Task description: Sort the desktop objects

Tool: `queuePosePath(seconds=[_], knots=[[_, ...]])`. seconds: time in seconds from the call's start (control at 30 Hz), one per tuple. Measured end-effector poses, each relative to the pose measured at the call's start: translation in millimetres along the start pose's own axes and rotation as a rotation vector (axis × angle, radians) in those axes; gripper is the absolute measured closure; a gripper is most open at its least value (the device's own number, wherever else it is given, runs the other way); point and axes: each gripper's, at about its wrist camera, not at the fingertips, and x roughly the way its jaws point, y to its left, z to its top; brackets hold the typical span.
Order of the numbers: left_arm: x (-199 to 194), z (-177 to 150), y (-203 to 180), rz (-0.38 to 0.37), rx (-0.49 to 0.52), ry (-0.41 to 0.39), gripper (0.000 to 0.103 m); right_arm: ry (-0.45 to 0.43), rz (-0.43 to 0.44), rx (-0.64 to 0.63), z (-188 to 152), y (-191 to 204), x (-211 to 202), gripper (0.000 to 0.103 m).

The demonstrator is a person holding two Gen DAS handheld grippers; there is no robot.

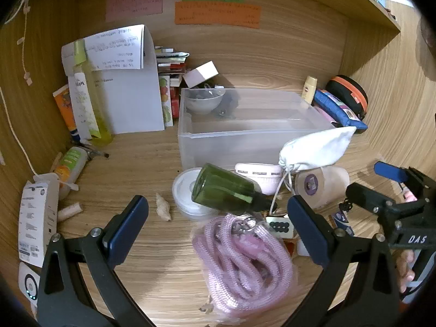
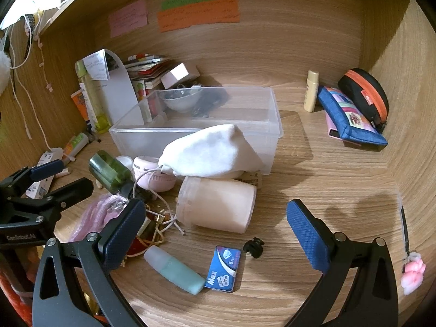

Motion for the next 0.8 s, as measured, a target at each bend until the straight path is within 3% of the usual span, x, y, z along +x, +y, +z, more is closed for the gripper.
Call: queuePosePath(seconds=[0.37, 0.53, 0.67, 0.8], knots=[[-1, 0, 24, 0.003, -0.02, 0.008, 0.0, -0.032, -0.022, 0.035, 0, -18, -7, 0.0], [11, -2, 41, -0.04, -0.061, 0.063, 0.0, -0.049, -0.03, 0.034, 1, -25, -10, 0.0], [23, -5, 60, -0.131, -0.124, 0.122, 0.0, -0.055, -0.022, 0.049, 0, -35, -13, 0.0], [27, -5, 56, -0.177, -0.097, 0.147, 0.0, -0.039, 0.024, 0.061, 1, -44, -11, 0.0]])
